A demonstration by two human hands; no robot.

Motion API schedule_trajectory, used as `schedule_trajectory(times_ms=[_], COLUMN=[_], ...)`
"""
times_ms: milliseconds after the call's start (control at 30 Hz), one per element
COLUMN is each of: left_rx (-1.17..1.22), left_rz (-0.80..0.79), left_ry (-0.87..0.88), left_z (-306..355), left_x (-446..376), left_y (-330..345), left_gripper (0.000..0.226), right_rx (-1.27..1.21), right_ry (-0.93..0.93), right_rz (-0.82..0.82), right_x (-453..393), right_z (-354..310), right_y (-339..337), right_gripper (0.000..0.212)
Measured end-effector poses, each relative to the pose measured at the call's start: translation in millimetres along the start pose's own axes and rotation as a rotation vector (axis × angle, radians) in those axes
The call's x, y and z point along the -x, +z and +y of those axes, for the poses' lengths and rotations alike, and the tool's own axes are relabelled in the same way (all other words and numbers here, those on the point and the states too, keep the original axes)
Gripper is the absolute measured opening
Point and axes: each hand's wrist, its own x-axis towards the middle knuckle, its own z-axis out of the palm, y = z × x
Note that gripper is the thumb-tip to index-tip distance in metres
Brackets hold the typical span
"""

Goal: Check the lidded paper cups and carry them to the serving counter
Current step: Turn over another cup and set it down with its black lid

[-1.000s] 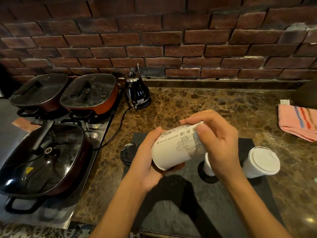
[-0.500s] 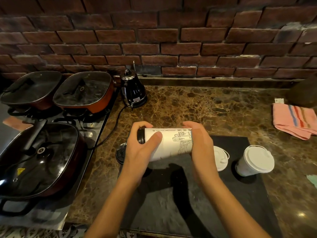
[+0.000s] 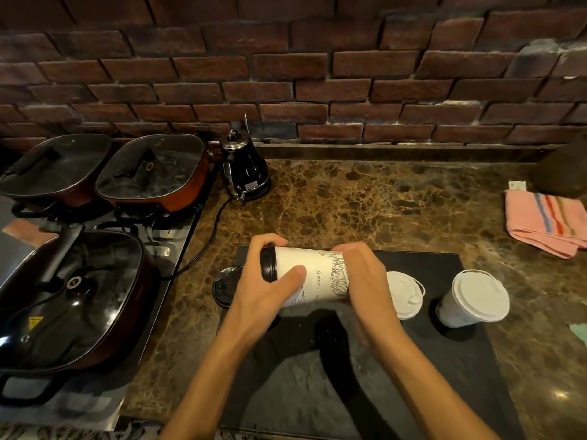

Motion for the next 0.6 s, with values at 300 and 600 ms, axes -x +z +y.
schedule_trajectory(times_ms=[300, 600], left_rx=[-0.327, -0.779], left_rz=[0.076, 0.003], left_ry=[0.101, 0.163], left_z=[-7, -11], left_x=[-7, -6], left_y=[-5, 23], left_gripper=[0.061, 0.070], right_rx=[0.378, 0.436], right_ry=[0.018, -0.072], right_rz=[-0.056, -0.270], right_x=[0, 20], right_z=[3, 18], right_y=[-3, 4], right_gripper=[0.035, 0.058])
